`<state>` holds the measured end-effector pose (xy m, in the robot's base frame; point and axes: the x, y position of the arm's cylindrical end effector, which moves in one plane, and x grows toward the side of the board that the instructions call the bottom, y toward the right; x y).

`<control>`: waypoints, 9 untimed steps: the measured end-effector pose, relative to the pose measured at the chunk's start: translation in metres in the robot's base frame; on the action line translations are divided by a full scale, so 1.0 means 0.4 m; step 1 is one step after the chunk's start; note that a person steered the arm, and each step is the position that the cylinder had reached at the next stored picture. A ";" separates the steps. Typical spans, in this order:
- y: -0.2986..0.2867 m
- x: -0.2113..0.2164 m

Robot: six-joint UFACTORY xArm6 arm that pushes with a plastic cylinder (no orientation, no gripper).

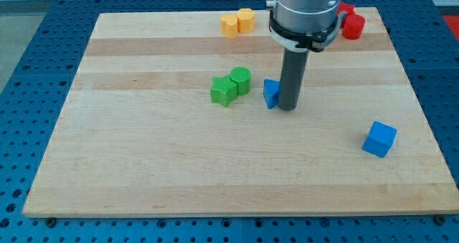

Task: Slide the blue cube up a bit

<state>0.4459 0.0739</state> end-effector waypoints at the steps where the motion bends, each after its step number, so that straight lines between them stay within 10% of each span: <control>1: -0.037 -0.015; 6: 0.164 0.294; 9: 0.376 0.279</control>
<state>0.5575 0.2243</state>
